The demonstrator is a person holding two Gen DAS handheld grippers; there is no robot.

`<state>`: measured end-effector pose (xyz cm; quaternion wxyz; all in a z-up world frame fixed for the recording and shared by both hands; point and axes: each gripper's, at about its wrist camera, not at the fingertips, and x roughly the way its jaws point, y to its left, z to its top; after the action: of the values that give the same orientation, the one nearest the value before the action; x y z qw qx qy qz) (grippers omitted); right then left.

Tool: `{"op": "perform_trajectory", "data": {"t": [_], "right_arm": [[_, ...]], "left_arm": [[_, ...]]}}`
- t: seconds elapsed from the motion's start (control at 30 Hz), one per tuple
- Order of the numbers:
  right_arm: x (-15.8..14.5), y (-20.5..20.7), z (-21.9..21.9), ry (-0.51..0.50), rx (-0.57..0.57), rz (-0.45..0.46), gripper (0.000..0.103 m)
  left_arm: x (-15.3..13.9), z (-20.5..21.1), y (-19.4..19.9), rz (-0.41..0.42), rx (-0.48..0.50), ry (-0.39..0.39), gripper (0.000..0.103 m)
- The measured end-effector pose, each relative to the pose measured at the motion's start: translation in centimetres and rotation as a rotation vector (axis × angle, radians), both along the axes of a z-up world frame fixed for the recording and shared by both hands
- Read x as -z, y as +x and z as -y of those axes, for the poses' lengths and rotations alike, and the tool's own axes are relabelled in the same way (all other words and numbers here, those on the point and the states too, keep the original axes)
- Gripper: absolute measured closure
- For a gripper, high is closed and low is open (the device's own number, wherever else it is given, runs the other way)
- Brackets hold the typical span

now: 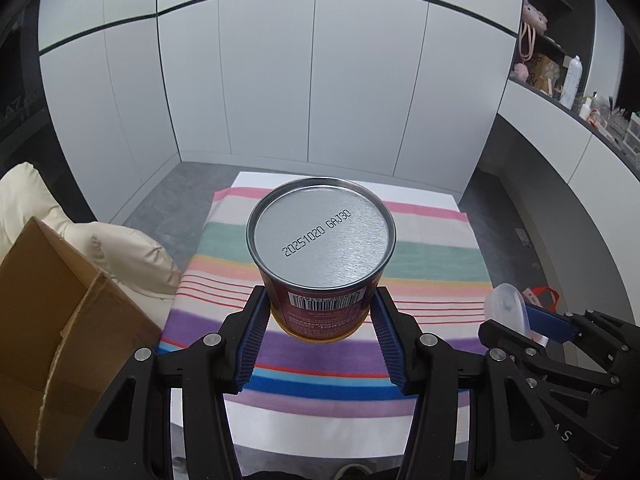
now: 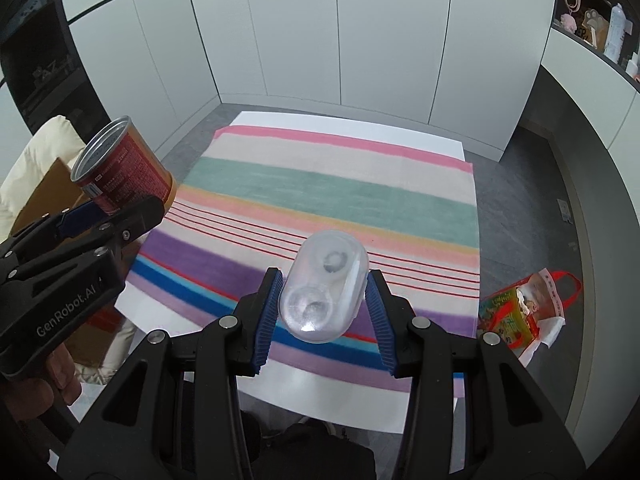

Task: Organize objects
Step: 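Carry the red can with the left tool to the cardboard box while the right tool carries the clear case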

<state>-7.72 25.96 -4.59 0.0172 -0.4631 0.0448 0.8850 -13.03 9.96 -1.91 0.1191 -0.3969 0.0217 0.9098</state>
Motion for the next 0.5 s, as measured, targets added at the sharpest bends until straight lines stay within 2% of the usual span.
{"op": "perform_trajectory", "data": {"t": [0.2, 0.5], "right_arm": [[-0.2, -0.1, 1.6, -0.011, -0.031, -0.032, 0.058], [-2.0, -1.4, 4.5, -0.015, -0.066, -0.092, 0.058]], "left_arm": [[-0.8, 1.8, 0.4, -0.02, -0.02, 0.013, 0.05], [-0.6, 6.4, 0.4, -0.021, -0.087, 0.03, 0.05]]}}
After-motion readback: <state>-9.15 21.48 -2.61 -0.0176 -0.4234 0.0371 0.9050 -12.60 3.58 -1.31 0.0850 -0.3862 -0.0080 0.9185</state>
